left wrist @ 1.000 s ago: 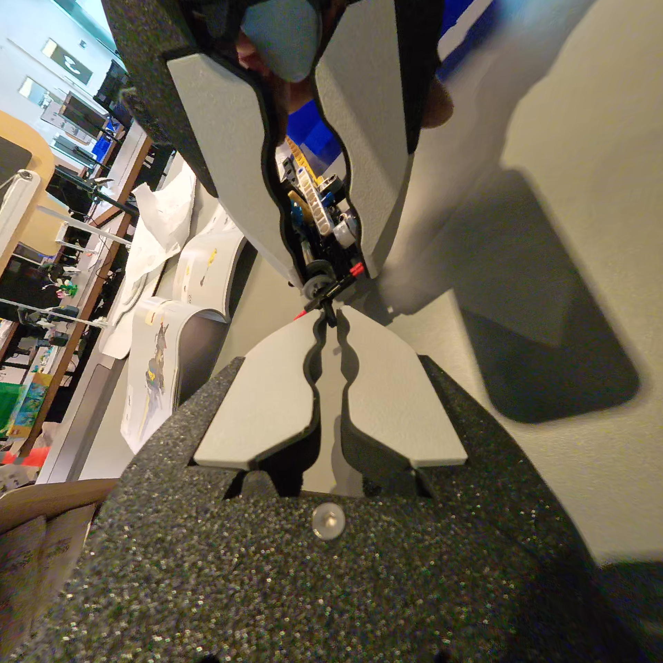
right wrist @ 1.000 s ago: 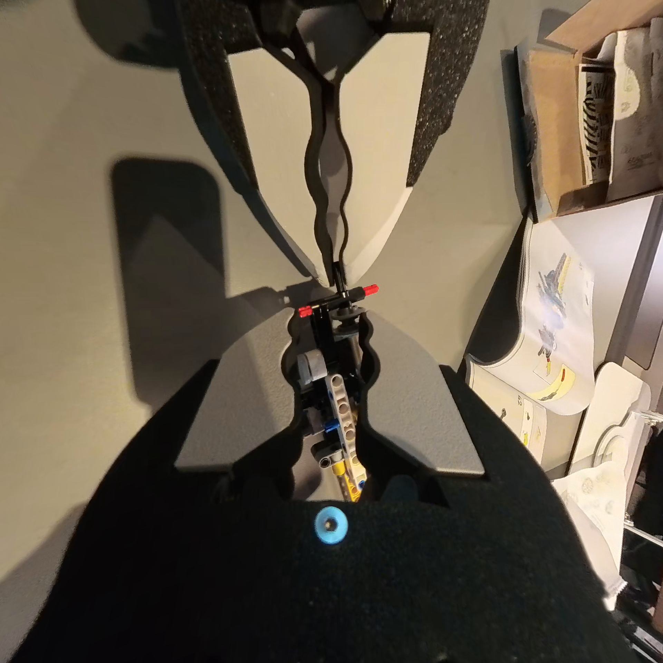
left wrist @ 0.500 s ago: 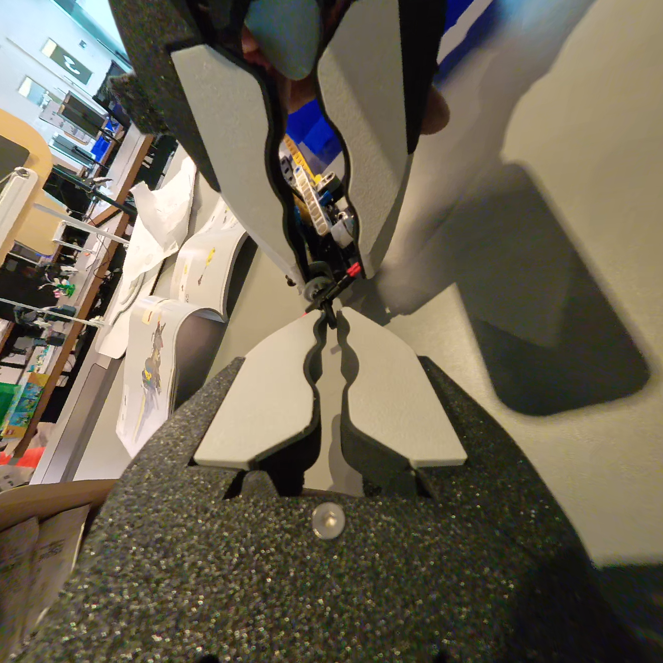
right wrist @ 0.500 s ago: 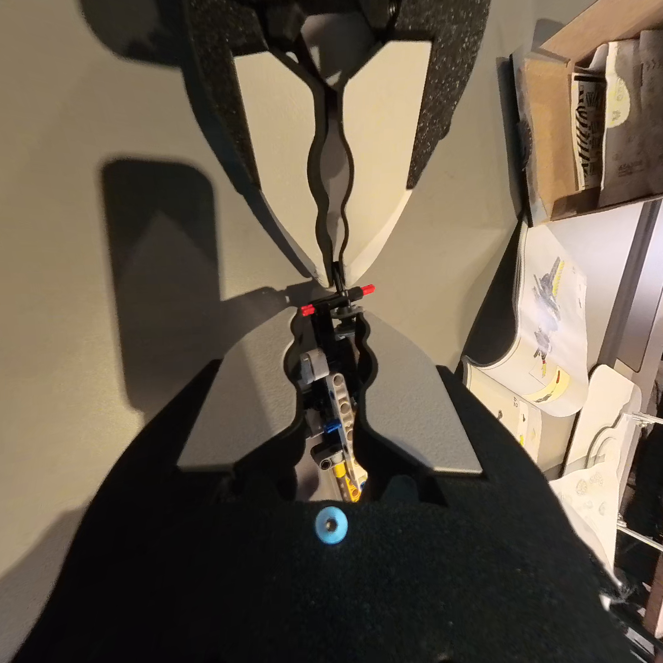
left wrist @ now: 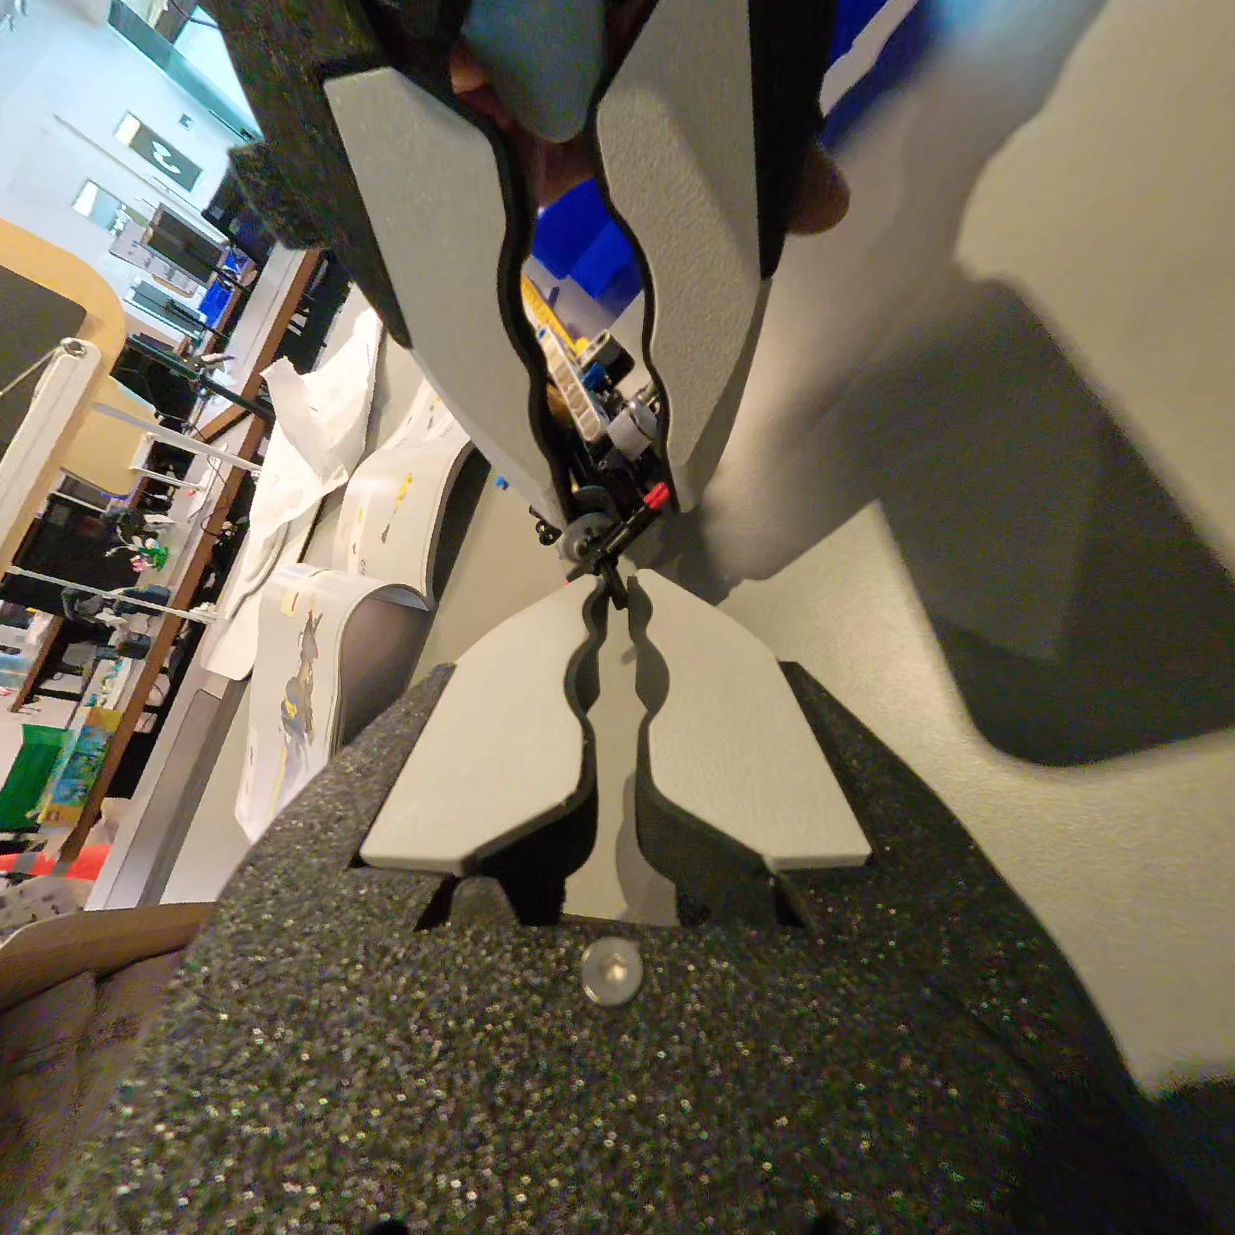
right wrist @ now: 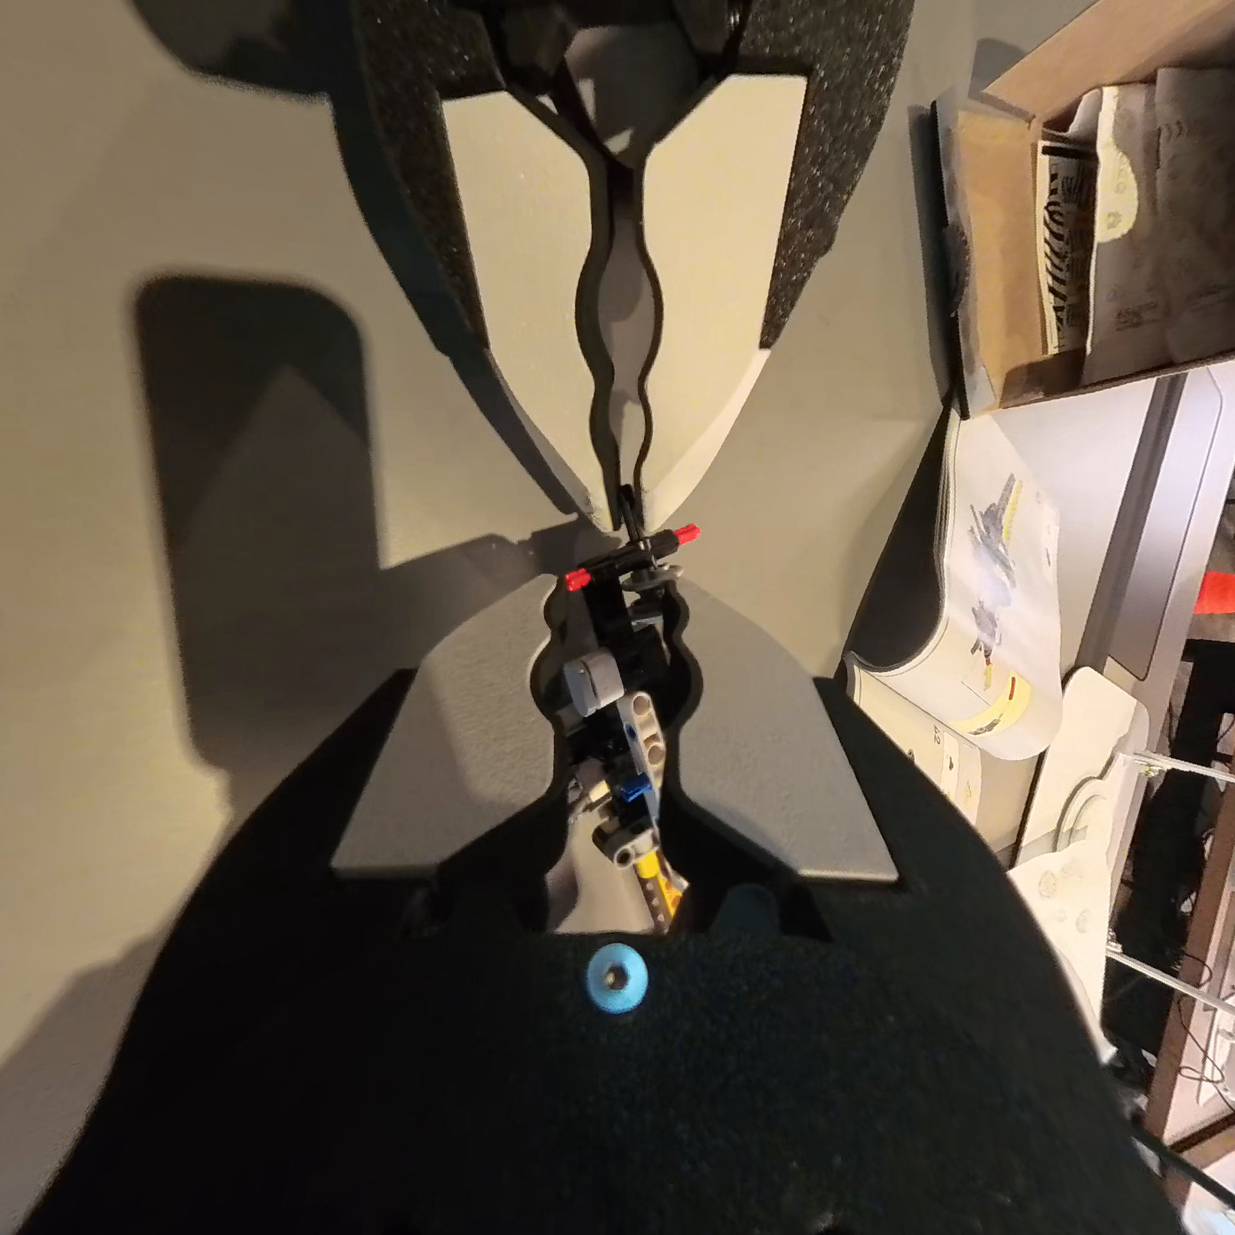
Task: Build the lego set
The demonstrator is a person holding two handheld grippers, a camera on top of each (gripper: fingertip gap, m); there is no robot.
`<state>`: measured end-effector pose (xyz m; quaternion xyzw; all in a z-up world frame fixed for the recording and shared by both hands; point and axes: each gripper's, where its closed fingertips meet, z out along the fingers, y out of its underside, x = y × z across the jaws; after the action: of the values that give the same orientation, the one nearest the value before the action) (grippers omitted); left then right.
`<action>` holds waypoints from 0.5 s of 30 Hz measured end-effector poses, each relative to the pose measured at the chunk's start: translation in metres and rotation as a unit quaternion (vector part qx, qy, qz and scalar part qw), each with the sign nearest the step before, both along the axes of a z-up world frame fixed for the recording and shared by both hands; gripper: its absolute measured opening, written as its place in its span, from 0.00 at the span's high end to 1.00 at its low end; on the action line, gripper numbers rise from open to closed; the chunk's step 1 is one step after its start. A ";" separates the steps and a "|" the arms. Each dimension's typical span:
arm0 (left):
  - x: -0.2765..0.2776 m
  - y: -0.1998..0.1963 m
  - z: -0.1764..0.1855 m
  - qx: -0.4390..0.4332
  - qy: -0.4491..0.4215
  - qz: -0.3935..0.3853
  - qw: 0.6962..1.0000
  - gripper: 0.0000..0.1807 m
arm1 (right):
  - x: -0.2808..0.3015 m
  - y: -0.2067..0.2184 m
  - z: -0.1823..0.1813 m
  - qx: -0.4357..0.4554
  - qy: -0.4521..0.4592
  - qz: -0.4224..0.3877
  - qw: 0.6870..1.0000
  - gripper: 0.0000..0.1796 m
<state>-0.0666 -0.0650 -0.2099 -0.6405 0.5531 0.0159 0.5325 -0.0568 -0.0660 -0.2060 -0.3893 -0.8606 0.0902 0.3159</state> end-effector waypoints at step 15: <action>0.003 0.001 0.003 0.041 0.029 -0.009 0.999 0.97 | 0.012 -0.004 0.001 0.002 -0.073 0.007 0.997 0.75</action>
<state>-0.0639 -0.0644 -0.2072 -0.6119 0.5734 0.0525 0.5423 -0.0452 -0.0700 -0.2054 -0.3882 -0.8842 0.0622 0.2524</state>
